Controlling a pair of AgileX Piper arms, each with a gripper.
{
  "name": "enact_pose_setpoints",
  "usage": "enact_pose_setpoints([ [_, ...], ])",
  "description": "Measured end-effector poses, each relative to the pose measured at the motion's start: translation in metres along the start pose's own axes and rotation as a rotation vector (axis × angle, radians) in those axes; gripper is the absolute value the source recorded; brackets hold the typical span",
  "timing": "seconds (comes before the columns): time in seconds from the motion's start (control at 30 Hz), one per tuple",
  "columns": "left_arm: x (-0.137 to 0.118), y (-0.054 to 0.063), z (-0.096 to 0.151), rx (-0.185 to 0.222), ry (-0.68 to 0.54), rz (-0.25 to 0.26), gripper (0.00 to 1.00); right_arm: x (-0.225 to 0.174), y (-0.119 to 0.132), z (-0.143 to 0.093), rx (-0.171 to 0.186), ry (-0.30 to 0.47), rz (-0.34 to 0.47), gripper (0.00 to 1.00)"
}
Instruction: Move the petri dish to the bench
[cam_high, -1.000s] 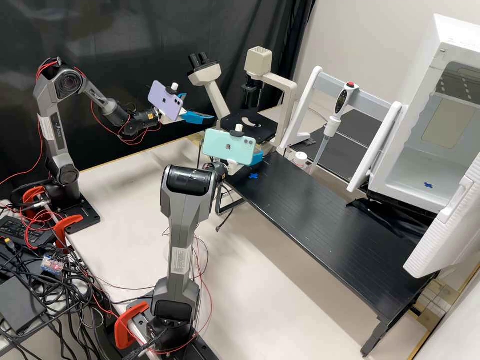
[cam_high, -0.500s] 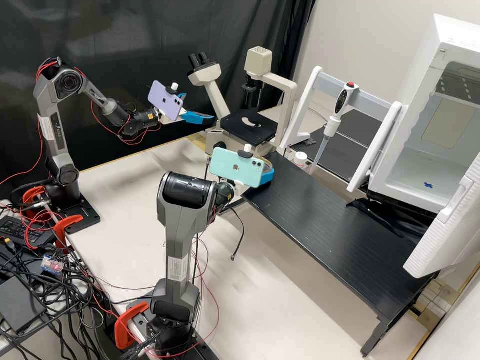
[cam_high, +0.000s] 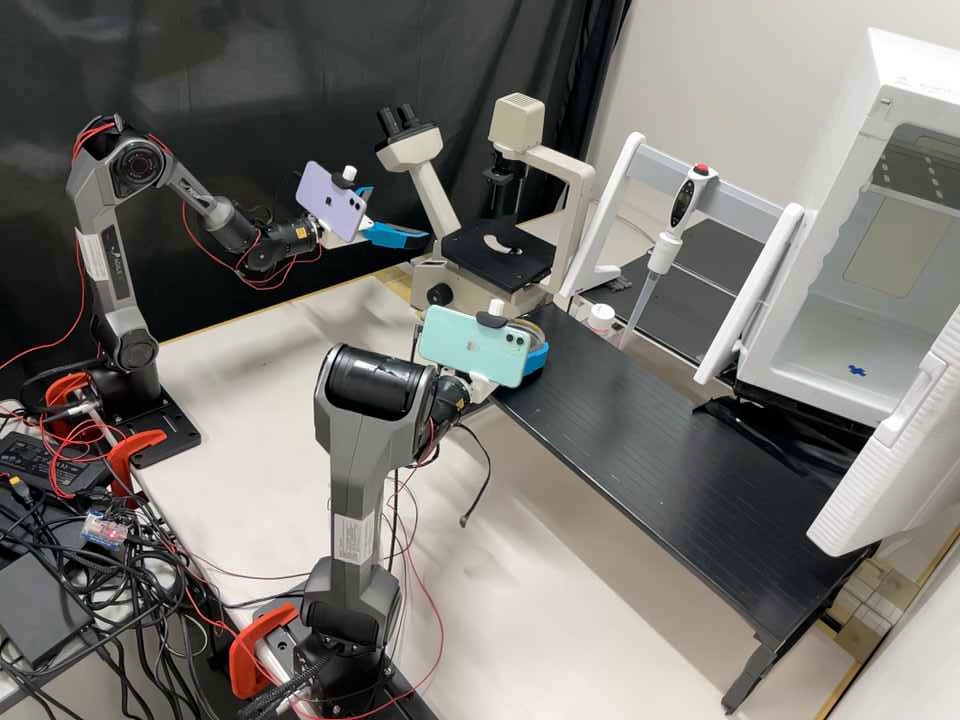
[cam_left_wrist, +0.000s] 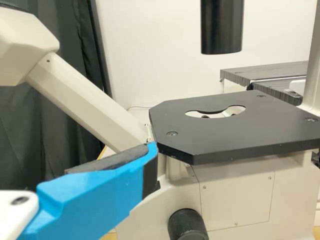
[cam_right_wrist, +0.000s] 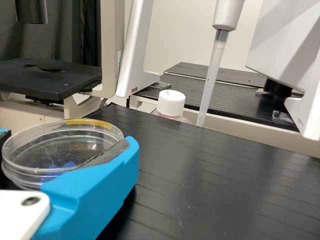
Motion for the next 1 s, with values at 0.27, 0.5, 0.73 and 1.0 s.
enact_pose_setpoints([
  [0.27,0.000,0.000,0.000,0.000,0.000,0.000,1.00,0.001,0.002,0.002,-0.016,0.012,-0.005,0.00],
  [0.5,0.000,0.000,0.000,0.000,0.000,0.000,1.00,-0.002,0.004,0.006,-0.029,0.012,-0.006,1.00],
  [0.73,0.000,0.000,0.000,0.000,0.000,0.000,1.00,-0.011,0.013,0.011,-0.011,0.005,0.011,1.00],
  [1.0,0.000,0.000,0.000,0.000,0.000,0.000,1.00,-0.025,0.022,0.012,0.001,0.038,0.015,1.00],
])
